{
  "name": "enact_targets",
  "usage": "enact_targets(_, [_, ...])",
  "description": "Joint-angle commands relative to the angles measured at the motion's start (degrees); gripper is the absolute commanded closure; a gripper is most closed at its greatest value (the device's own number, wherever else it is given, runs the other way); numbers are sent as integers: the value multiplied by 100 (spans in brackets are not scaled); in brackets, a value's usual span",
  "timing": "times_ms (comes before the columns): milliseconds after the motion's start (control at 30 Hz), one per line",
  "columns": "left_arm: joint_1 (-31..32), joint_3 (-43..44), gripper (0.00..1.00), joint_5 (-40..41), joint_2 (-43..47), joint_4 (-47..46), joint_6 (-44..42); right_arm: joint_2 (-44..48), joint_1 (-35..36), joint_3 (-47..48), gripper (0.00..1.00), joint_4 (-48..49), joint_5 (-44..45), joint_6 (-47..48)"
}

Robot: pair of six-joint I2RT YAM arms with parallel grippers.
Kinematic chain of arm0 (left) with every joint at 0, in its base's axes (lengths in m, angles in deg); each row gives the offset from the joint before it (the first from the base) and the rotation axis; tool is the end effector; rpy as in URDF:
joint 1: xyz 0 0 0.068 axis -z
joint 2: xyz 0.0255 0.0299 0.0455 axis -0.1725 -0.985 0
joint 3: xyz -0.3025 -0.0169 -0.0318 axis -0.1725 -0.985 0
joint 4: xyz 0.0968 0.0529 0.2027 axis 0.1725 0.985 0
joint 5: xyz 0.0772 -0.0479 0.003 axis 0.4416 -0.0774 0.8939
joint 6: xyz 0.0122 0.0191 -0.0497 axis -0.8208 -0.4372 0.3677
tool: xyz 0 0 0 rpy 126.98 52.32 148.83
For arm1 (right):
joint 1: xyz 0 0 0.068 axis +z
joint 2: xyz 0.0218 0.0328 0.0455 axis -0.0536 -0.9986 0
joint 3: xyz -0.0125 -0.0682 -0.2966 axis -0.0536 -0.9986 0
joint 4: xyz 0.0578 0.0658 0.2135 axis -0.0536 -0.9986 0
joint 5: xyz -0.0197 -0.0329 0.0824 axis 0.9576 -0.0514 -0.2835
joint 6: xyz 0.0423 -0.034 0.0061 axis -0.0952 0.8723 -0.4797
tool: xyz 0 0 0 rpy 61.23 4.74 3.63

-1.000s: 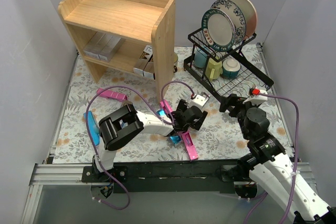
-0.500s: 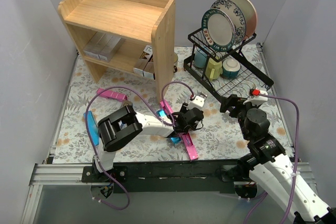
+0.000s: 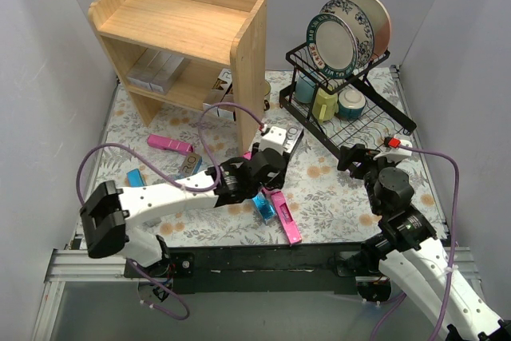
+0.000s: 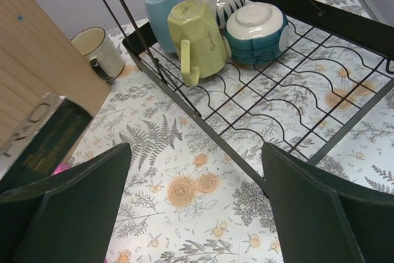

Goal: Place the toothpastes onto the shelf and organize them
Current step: Pick up the toothpaste from the center of the board.

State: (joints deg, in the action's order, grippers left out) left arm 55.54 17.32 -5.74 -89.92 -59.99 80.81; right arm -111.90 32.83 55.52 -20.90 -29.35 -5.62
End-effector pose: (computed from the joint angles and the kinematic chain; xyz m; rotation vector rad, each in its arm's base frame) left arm 0.1362 -0.2556 0.3197 -0.2692 2.2336 -0.7197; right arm 0.0623 0.0142 0.2985 0.2565 1.6112 0.2175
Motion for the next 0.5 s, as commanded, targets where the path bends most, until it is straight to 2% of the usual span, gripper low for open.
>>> enact_targets(0, [27,174,62,-8,817,1564,639,13,30,59,5,162,171,105])
enact_targets(300, [9,640,62,396,1679,4061,1772,-119,30,139,5,180,171,132])
enact_targets(467, [-34,755,62,853,1855,4863,2256,-207,30,165,5,223,136,149])
